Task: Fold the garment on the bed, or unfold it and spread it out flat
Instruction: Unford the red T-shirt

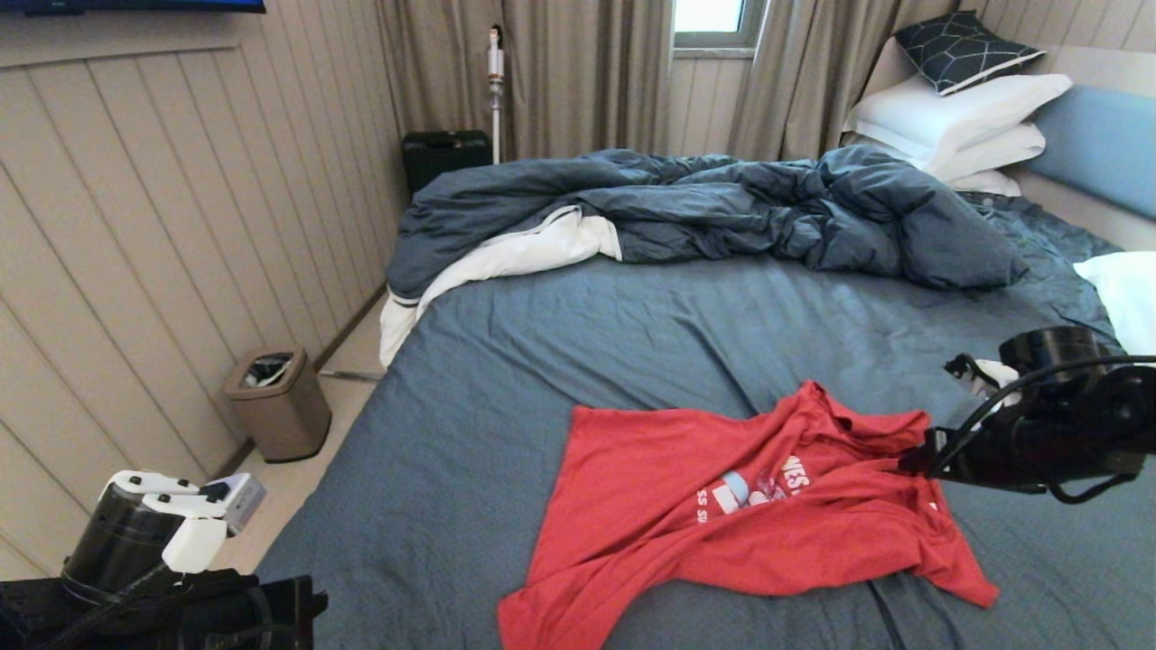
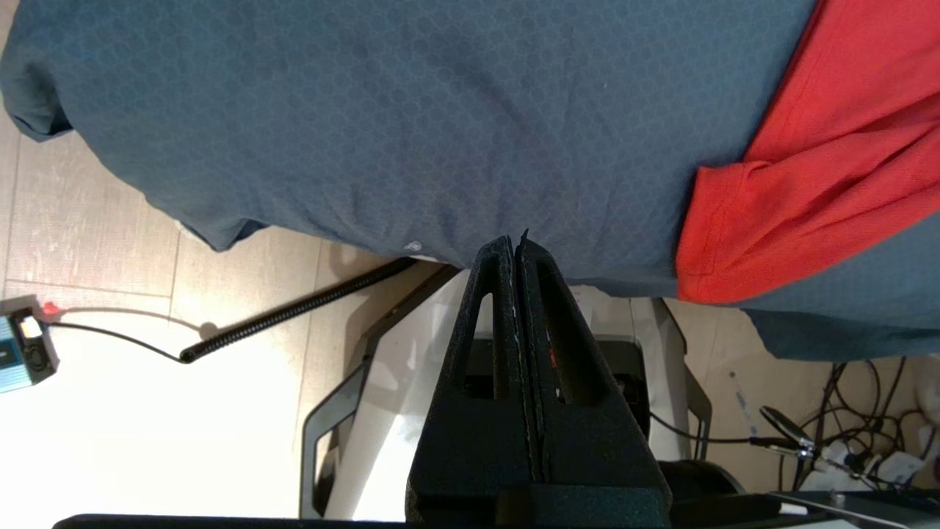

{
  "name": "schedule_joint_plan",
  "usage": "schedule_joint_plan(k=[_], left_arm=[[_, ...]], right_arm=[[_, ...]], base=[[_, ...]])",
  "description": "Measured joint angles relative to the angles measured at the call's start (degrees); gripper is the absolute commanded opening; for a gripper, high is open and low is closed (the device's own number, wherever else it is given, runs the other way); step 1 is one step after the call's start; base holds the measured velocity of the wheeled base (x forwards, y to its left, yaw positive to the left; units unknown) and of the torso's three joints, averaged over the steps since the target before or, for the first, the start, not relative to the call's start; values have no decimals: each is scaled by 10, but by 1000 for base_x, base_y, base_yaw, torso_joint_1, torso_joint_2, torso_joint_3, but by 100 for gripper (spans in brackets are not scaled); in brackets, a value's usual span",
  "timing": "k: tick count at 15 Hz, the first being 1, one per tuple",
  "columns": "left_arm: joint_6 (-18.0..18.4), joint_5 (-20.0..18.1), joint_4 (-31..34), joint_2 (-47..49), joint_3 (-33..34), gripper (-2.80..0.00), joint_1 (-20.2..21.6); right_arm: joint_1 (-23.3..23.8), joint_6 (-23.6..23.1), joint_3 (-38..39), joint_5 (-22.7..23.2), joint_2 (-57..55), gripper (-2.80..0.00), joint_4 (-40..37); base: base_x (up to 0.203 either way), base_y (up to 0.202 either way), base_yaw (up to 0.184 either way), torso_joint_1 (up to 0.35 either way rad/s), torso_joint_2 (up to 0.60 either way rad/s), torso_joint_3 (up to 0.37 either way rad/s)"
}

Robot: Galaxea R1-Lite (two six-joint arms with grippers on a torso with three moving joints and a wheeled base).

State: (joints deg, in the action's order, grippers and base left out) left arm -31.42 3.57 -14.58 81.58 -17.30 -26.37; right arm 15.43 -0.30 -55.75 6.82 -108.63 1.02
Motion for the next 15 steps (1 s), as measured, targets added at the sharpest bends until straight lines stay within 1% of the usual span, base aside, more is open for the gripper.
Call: schedule_joint_plan(k=[7,8,15], left_arm=[[1,-1,0,4,-1,-280,0],[1,-2,0,6,-1,-280,0],[1,-6,-5,17,-2,-280,0]], right_arm=[[-1,1,-50,0,-83,0,16],[-3,2,-52,0,-88,-280,16],[-5,2,-50,0,-100,-280,16]], base=[[0,0,0,0,0,0],[0,0,0,0,0,0],[0,0,0,0,0,0]])
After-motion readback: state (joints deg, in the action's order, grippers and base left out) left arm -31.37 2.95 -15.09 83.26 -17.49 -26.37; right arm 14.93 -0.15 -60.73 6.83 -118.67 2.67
